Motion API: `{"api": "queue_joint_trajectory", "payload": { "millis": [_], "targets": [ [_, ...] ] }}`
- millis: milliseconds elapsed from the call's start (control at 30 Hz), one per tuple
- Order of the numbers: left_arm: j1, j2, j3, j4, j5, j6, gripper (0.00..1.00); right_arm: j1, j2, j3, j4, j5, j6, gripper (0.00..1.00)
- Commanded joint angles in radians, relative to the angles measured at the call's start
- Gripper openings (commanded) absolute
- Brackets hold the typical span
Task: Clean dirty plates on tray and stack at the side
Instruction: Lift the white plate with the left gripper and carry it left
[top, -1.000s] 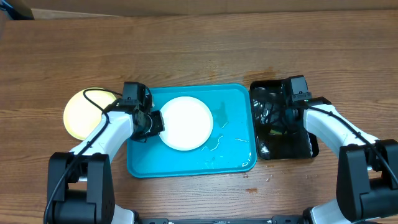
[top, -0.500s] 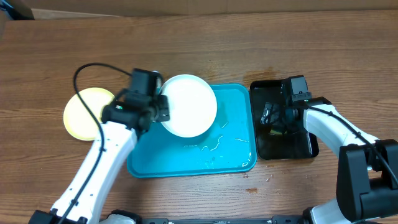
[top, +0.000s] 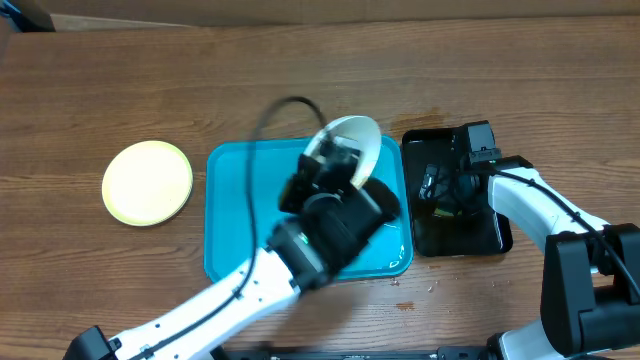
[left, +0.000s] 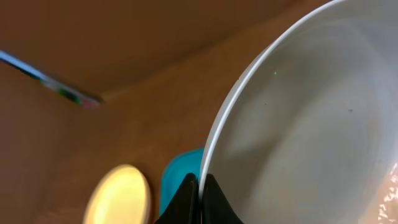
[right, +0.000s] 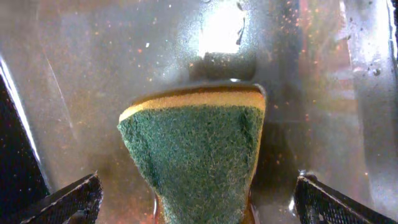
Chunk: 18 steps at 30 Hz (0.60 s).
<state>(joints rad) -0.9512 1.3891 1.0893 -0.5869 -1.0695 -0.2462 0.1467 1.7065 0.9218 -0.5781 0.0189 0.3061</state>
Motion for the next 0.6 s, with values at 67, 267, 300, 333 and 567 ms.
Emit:
{"api": "queue_joint_trajectory", "payload": {
  "millis": [67,267,300,333,567],
  "targets": [
    [-0.071,-0.02,0.027,0.063,-0.283,0.105,0.04,0.0,0.005,0.009,0.002,0.006,0.001,1.0],
    [-0.045,-0.02,0.027,0.068,-0.224,0.076,0.04,0.0,0.005,0.009,0.002,0.006,0.001,1.0],
    [-0.035,-0.02,0.027,0.068,-0.195,0.062,0.04,0.0,0.005,0.009,0.002,0.006,0.001,1.0],
    [-0.021,-0.02,0.027,0.067,-0.135,0.051,0.04,0.0,0.005,0.009,0.002,0.006,0.001,1.0],
    [0.233,-0.021,0.027,0.0,0.518,-0.087,0.04,0.0,0.005,0.009,0.002,0.006,0.001,1.0]
  ]
}}
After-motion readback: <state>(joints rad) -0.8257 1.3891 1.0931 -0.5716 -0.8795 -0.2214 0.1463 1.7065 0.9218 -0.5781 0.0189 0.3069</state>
